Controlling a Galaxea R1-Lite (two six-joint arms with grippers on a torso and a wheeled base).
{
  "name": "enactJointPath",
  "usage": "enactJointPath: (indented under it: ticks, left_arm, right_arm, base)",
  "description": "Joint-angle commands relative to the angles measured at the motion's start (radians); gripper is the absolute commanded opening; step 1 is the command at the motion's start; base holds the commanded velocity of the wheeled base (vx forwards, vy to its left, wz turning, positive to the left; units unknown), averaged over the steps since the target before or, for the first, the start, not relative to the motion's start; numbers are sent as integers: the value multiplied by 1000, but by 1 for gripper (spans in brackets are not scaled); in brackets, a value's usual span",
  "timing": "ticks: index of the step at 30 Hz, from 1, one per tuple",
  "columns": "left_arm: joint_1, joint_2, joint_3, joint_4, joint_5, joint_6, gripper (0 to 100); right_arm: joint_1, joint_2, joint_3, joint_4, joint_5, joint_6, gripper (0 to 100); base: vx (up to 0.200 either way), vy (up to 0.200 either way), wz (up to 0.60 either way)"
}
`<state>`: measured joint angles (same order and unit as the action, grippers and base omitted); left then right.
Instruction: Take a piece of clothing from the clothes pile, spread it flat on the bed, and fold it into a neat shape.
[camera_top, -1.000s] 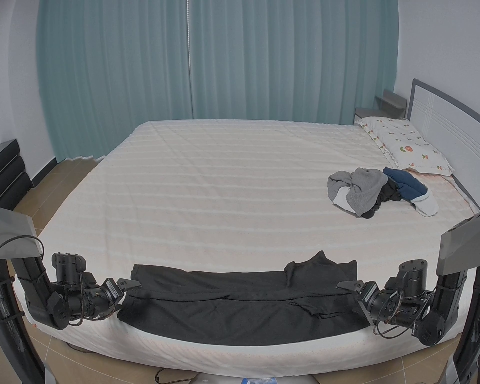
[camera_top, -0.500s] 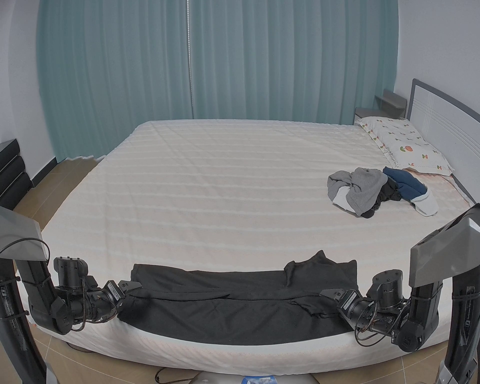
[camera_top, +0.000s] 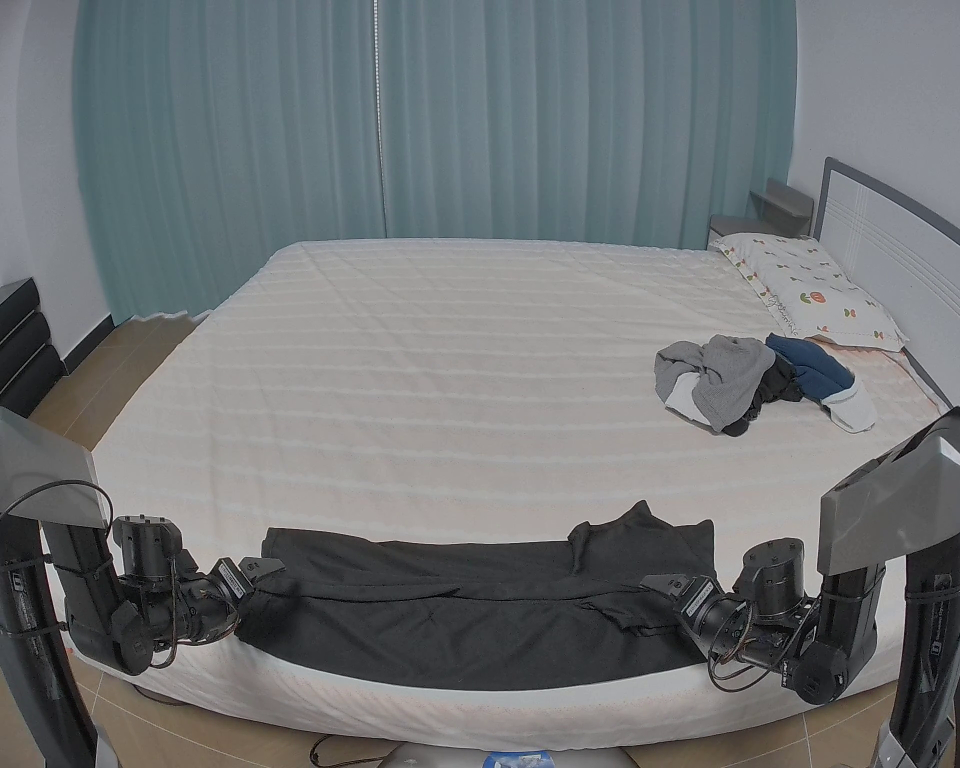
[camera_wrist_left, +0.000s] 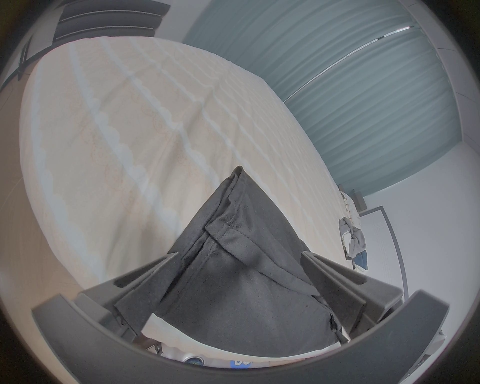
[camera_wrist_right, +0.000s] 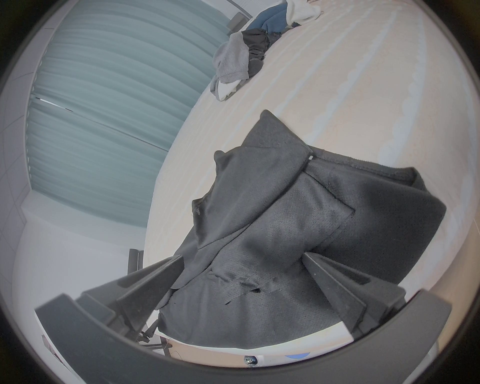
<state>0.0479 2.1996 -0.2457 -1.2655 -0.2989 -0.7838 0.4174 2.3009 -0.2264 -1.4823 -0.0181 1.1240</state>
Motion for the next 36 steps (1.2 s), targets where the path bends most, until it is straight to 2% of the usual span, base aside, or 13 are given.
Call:
enactJointPath:
  ticks: [1, 16, 20, 24, 27, 31, 36]
  left_arm:
    - [-3, 20, 8, -9, 1, 0, 100]
    - [-3, 35, 8, -32, 1, 8, 100]
    - [-3, 43, 11, -44, 3, 8, 100]
    - [-2, 49, 25, -67, 3, 8, 100]
    - [-2, 57, 33, -86, 3, 9, 100]
    - [-2, 71, 40, -124, 3, 11, 100]
    - [-2, 77, 46, -144, 3, 9, 100]
  right_arm:
    - [-2, -46, 13, 4, -2, 2, 100]
    - [21, -74, 36, 8, 10, 40, 100]
    - [9, -90, 78, 10, 9, 31, 100]
    - [-43, -116, 107, 10, -2, -40, 100]
    - [-72, -146, 124, 11, 1, -49, 100]
    - [-71, -146, 134, 13, 12, -50, 100]
    - [-26, -100, 117, 10, 20, -44, 100]
  base:
    - [0, 0, 0]
    - [0, 0, 0]
    - [0, 0, 0]
    - [0, 0, 0]
    - [0, 0, 0]
    - [0, 0, 0]
    - [0, 0, 0]
